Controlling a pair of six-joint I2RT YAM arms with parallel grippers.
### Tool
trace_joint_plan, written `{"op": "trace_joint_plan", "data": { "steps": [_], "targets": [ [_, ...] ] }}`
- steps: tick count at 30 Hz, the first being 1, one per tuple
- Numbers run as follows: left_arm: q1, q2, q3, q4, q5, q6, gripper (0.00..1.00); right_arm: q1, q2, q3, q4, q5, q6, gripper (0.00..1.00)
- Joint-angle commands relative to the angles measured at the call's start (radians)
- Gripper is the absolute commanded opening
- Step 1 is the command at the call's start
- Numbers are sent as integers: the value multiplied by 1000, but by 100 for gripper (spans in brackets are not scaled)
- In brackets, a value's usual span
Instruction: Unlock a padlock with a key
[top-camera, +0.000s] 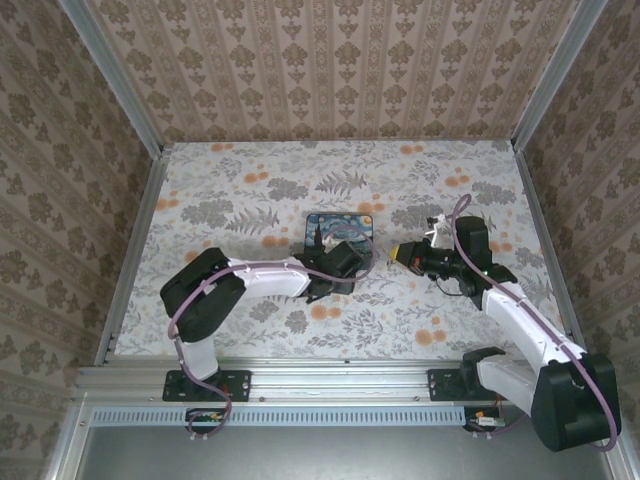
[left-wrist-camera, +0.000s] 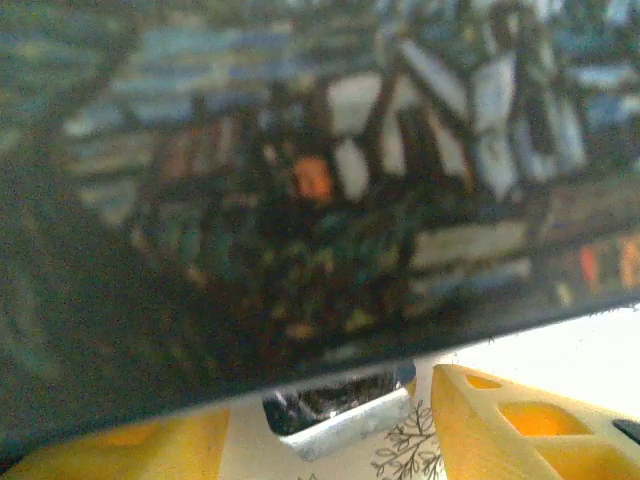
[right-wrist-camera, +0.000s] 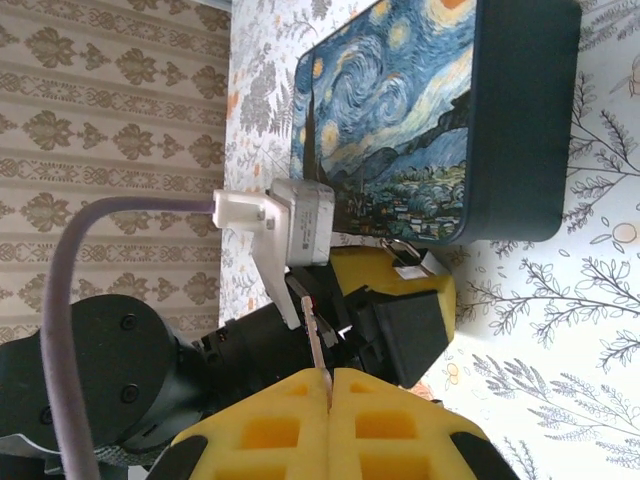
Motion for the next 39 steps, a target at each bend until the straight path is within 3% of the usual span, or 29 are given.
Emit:
{"op": "trace_joint_plan", "data": {
  "steps": [1,9,15,19,23,27,30,39],
  "targets": [
    [-8,25,35,-6,-47,-39,53,-5,16,15,31,-19,-12,0],
    [-36,81,106,-79,-113,-92,48,-7,41,6,47,-33,-19,0],
    [-37,97,123,-108,-118,-103,33,-19,39,-9,44,-36,-26,0],
    [-36,107,129,-122,-125,-116,31,-27,40,-14,44,-44,-31,0],
    [-36,107,131,-119,-110,-125,19,-33,44,-15,38,-49,-38,0],
    [-31,28,115,-90,-3,-86,10,-42,39,-4,-3,-45,-60,0],
    [-10,-42,141,-153,115,-69,10,-51,30,15,-53,-33,-84,0],
    [94,-200,206,-411,308,-37,8,-56,33,78,-132,-10,-114,0]
  ]
}}
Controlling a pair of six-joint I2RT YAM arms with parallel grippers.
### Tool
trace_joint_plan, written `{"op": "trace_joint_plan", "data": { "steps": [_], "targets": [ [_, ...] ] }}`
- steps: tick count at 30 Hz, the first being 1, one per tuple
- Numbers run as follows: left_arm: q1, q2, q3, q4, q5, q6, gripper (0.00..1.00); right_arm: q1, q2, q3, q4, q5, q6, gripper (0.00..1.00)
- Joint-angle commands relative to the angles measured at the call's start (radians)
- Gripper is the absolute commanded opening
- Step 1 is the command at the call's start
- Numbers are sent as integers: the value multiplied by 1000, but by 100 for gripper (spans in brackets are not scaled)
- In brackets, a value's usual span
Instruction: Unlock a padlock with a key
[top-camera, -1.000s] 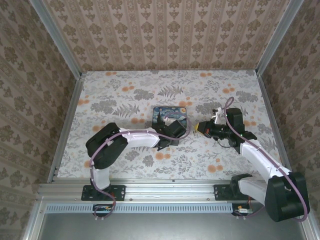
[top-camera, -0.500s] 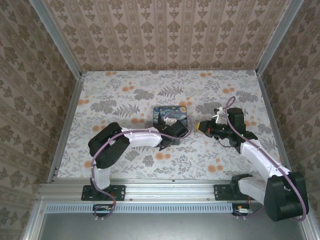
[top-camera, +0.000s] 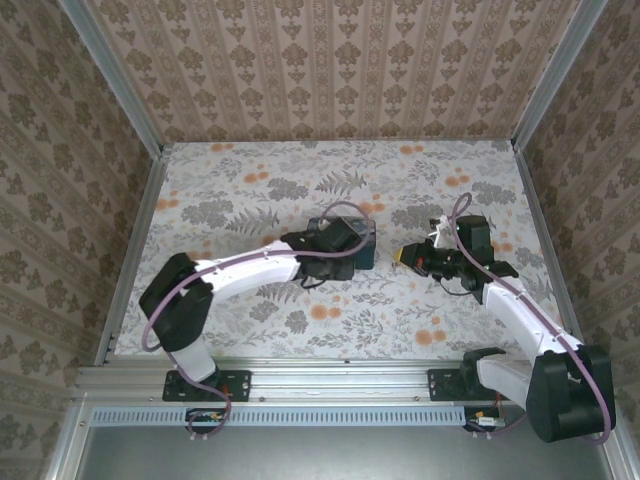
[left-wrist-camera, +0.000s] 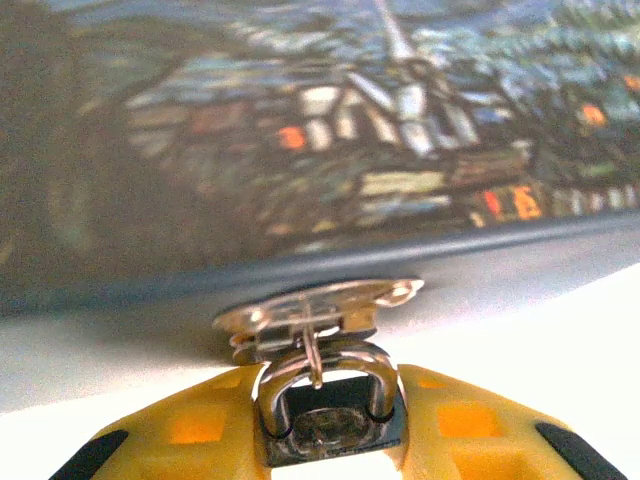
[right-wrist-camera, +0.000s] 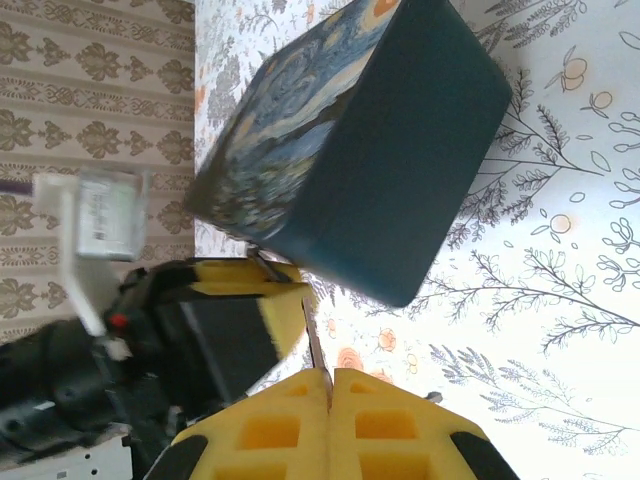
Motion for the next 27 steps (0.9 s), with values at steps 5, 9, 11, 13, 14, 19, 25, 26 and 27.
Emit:
{"op": "trace_joint_plan", "data": {
  "steps": [5,9,11,13,14,19,25,26,27],
  "targets": [
    [115,-88,80,-228,264,-7,7,-7,-19,93,-79,0,-25,0],
    [164,-74,138,-351,367,-18,7,-5,-26,131,-112,-2,-28,0],
    [180,-65,155,-392,398,-22,7,-4,-23,144,-116,-6,-23,0],
    [188,-44,189,-458,409,-6,7,-4,-19,150,-113,-14,-13,0],
    [192,-29,209,-491,415,3,7,-4,-17,151,-109,-19,-8,0],
    [199,44,339,-638,405,65,9,-1,-14,155,-103,-38,-3,0],
    [240,147,435,-690,433,106,9,7,-4,150,-64,-48,24,0],
    [247,163,453,-703,436,110,9,12,0,153,-61,-50,26,0],
    [254,179,480,-718,439,119,8,17,2,156,-58,-50,27,0]
  ]
}}
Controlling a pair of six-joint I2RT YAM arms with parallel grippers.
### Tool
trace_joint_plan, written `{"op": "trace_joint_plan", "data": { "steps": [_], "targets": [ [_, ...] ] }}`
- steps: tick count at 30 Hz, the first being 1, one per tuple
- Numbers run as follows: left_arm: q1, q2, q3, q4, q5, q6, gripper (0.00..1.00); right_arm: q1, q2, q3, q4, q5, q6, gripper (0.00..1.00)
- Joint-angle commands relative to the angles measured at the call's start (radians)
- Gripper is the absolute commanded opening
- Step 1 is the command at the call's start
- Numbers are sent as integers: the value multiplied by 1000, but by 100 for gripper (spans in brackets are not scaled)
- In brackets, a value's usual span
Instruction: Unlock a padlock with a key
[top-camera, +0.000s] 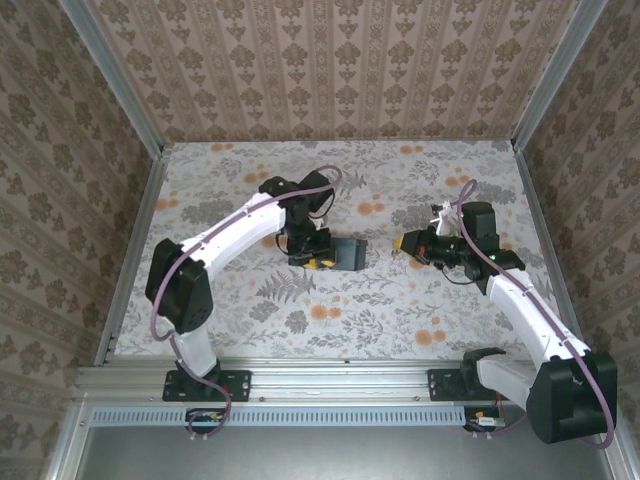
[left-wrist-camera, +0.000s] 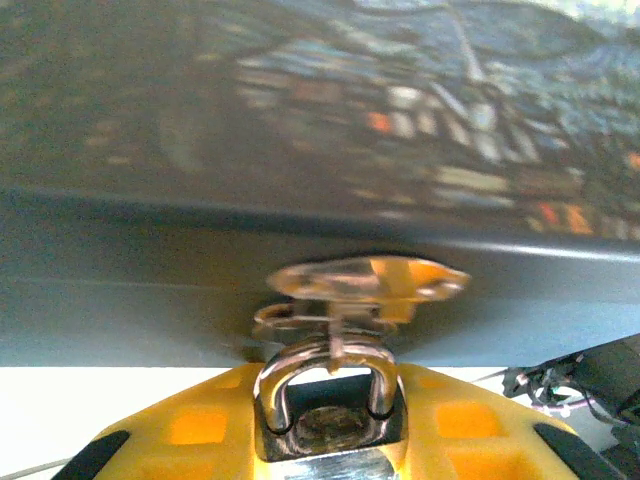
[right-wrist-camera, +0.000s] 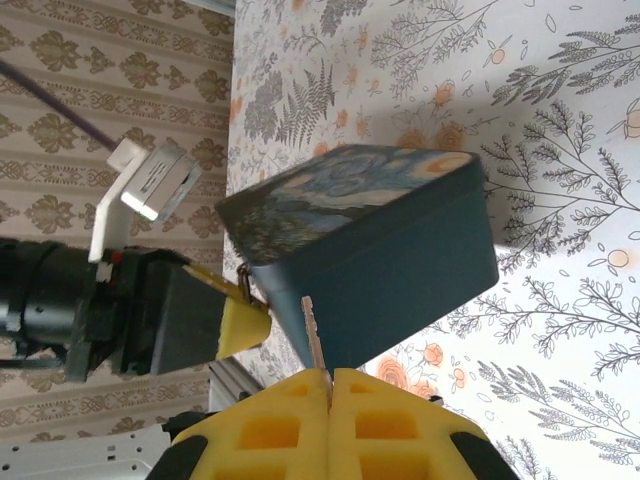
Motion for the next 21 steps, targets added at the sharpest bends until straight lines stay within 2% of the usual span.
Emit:
{"op": "trace_joint_plan", "data": {
  "steps": [1,5,9,16,21],
  "targets": [
    [31,48,98,-102,28,56,8,18,11,39,25,-30,17,0],
    [31,114,258,-215,-9,116,11,31,22,43,35,-18,15,0],
    [32,154,345,-291,-47,151,13,42,41,42,54,-16,15,0],
    [53,207,405,-327,-43,162,14,53,42,58,51,-22,14,0],
    [32,240,473,-417,-49,172,14,55,35,62,42,-24,4,0]
  ]
}}
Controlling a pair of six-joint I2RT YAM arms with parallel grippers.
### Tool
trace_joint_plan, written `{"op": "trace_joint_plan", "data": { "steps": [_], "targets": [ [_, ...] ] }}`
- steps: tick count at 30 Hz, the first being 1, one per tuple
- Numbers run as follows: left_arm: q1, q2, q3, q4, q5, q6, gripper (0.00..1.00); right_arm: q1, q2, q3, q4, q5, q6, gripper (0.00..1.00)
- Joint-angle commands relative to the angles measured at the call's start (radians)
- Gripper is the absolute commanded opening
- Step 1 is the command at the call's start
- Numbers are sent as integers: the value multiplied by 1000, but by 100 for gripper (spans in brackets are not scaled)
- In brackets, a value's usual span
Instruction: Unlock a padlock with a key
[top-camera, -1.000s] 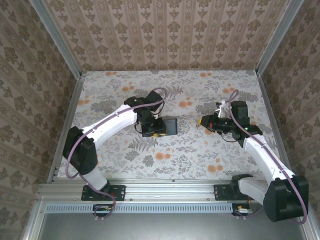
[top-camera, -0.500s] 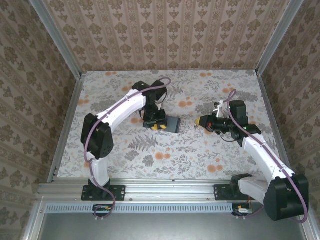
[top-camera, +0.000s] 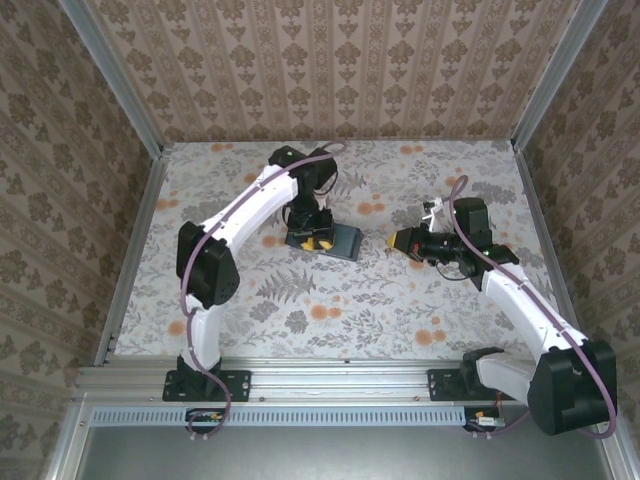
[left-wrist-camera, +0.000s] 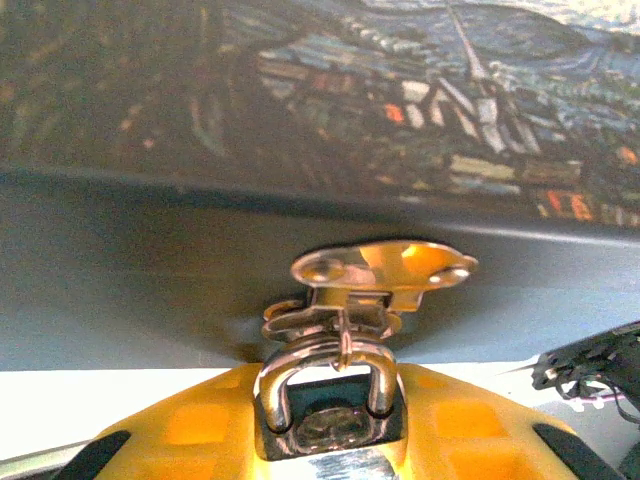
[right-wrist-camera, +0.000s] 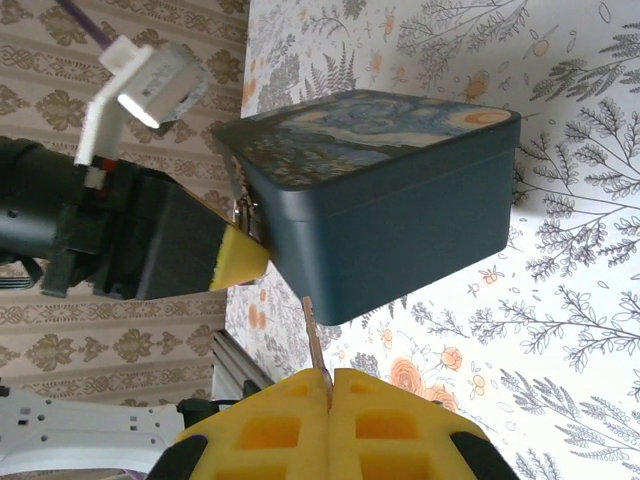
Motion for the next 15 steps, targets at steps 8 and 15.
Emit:
{"op": "trace_joint_plan", "data": {
  "steps": [8,15],
  "targets": [
    [-83,-21,56,-270,-5,21,13,6,-20,19,-1,-25,-6,0],
    [-89,-55,-61,-239,99,-5,13,7,-19,23,-6,-27,-11,0]
  ]
}}
